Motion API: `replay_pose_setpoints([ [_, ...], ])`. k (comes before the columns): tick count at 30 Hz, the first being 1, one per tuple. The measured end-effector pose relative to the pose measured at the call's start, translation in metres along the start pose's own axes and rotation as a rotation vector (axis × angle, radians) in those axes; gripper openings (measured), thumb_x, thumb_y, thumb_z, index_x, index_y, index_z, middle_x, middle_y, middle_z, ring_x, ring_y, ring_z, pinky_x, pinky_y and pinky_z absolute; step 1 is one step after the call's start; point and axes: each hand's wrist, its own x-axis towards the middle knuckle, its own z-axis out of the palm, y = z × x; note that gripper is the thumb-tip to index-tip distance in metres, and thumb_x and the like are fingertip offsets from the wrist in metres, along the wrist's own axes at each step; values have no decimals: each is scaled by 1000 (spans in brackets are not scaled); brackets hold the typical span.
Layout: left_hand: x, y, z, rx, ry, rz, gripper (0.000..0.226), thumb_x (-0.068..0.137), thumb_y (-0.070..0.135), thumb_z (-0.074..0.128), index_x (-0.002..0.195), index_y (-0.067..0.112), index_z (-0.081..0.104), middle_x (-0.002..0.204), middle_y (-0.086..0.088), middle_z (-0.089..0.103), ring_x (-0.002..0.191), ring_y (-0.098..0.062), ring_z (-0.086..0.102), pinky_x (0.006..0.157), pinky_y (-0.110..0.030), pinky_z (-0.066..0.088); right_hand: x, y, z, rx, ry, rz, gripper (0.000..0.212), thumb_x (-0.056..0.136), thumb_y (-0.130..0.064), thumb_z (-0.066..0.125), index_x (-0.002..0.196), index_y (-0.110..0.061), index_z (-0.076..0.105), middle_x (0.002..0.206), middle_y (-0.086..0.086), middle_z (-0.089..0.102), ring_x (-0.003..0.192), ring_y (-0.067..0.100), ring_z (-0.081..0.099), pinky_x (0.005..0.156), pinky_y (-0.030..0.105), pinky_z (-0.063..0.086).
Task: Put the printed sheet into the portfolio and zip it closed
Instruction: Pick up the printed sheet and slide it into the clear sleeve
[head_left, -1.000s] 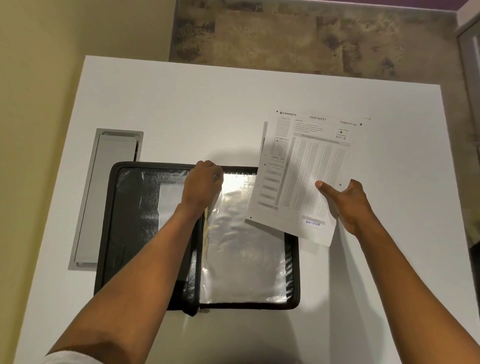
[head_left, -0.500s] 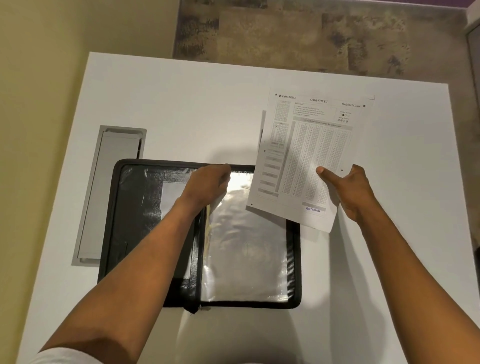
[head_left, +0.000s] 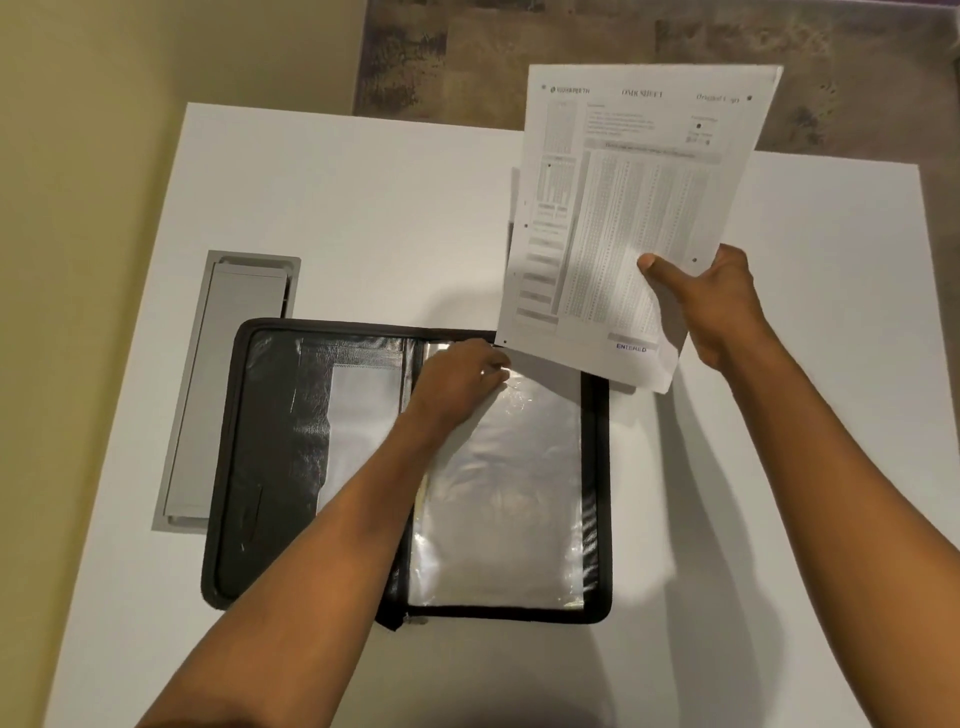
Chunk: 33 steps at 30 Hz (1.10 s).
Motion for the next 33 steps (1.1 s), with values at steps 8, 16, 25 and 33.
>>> replay_pose_setpoints([
  [8, -29, 16, 29, 87, 180, -6, 14, 96, 33, 60, 94, 24, 71, 87, 9, 71, 74, -14, 66, 59, -30, 46, 33, -33, 41, -198, -222, -142, 42, 90, -27, 79, 130, -15, 68, 111, -7, 74, 97, 4, 72, 88, 26, 60],
  [16, -24, 20, 33, 86, 208, -38, 15, 97, 32, 60, 96, 24, 73, 94, 8, 74, 79, -14, 68, 63, -36, 53, 52, -45, 77, -438, -389, -185, 43, 91, -34, 77, 129, -15, 67, 121, 3, 70, 101, 21, 70, 83, 37, 60],
  [25, -19, 27, 35, 57, 210, 20, 17, 98, 25, 63, 108, 27, 76, 104, 7, 76, 84, -19, 73, 63, -36, 57, 68, -36, 99, -420, -511, -165, 38, 92, -30, 77, 127, -17, 69, 119, 4, 72, 99, 23, 73, 90, 49, 62],
  [33, -5, 54, 38, -1, 208, 105, 22, 99, 28, 63, 116, 21, 76, 110, 3, 77, 93, -20, 73, 76, -31, 56, 94, -14, 116, -303, -541, -64, 38, 90, -23, 79, 125, -13, 72, 116, 3, 76, 98, 22, 75, 89, 45, 63],
])
